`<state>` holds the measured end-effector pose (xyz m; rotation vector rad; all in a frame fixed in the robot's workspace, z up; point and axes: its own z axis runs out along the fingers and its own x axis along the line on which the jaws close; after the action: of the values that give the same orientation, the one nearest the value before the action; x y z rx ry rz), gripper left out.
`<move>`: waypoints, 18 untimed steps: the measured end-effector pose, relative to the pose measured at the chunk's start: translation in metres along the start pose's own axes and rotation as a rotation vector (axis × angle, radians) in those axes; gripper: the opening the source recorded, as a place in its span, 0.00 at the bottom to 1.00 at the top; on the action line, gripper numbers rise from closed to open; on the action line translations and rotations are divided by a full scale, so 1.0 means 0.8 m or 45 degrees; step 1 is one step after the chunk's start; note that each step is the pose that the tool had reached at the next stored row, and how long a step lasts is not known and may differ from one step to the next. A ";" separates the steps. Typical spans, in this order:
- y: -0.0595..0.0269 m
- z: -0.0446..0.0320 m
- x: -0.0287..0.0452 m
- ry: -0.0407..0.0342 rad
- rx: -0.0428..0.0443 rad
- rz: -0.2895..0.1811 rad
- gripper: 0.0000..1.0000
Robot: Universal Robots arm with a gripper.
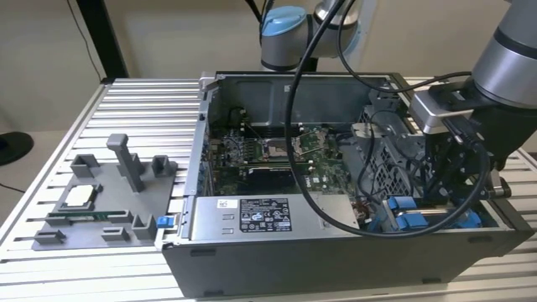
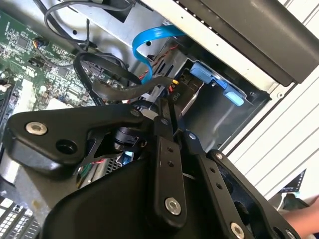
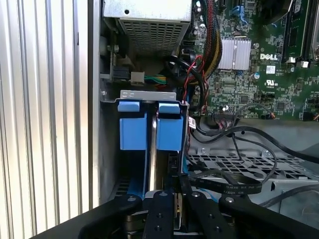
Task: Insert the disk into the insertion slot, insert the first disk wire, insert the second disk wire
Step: 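Insert the second disk wire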
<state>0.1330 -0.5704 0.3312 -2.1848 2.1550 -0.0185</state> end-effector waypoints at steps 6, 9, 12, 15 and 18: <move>0.000 0.0014 -0.0004 -0.0036 0.000 0.000 1.00; 0.000 0.0003 0.0002 -0.0029 0.000 0.000 1.00; 0.000 -0.0066 0.0000 -0.0049 0.000 0.000 1.00; -0.001 -0.0188 -0.0005 -0.0034 0.000 0.000 1.00; -0.002 -0.0324 -0.0012 -0.0029 0.000 0.000 1.00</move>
<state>0.1330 -0.5706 0.3572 -2.1835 2.1539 -0.0160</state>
